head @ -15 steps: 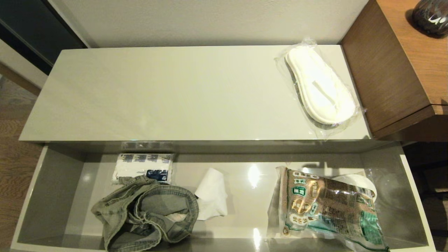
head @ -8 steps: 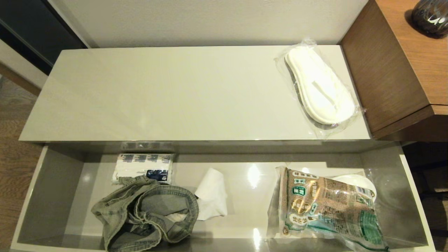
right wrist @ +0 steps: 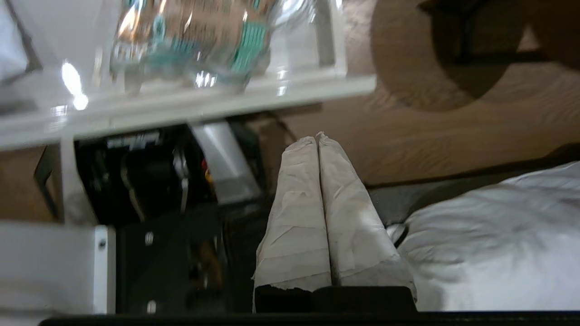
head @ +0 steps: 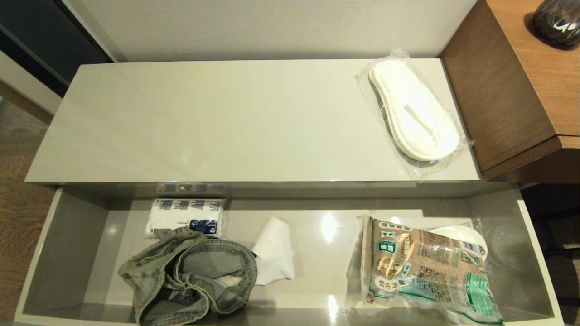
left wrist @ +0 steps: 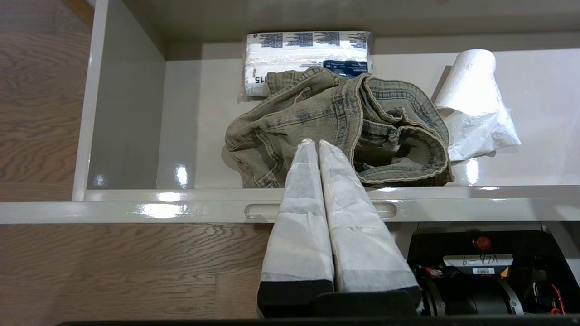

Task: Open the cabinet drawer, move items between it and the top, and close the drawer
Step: Take out the shorts from the drawer

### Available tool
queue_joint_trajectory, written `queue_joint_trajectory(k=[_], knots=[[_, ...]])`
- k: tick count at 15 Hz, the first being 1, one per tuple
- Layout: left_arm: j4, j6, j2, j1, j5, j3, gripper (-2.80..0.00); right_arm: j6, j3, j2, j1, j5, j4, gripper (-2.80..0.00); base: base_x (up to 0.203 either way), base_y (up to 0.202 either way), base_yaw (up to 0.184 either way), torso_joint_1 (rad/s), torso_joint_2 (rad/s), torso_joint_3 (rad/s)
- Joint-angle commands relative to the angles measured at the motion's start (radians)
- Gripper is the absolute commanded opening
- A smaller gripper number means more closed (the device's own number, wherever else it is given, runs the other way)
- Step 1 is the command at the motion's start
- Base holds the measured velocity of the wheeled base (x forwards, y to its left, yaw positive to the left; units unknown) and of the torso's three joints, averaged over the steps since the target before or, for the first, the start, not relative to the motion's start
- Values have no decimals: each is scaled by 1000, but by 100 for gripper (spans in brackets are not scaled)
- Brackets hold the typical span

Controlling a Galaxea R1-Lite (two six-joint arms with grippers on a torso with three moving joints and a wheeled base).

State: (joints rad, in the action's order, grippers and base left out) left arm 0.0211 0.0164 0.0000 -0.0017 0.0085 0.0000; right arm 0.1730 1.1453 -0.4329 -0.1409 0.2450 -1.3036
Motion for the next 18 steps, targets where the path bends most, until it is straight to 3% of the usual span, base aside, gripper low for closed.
queue_joint_trajectory(k=[1,5,7,9,12,13,18], knots=[[0,0,2,0,-1,0,-280,-15,-15,52,34,-40,-23,-280,0,0,0,0,0,0],[0,0,2,0,-1,0,-280,-97,-59,111,133,-172,-20,-280,0,0,0,0,0,0],[0,0,2,0,-1,0,-280,-174,-165,199,147,-187,38,-280,0,0,0,0,0,0],[0,0,2,0,-1,0,-280,-251,-293,253,152,-172,198,-280,0,0,0,0,0,0],[0,0,2,0,-1,0,-280,-288,-391,339,152,-174,316,-280,0,0,0,0,0,0],[0,0,2,0,-1,0,-280,-311,-466,372,151,-184,415,-280,0,0,0,0,0,0],[0,0,2,0,1,0,-280,-347,-968,408,150,-213,1269,-280,0,0,0,0,0,0]])
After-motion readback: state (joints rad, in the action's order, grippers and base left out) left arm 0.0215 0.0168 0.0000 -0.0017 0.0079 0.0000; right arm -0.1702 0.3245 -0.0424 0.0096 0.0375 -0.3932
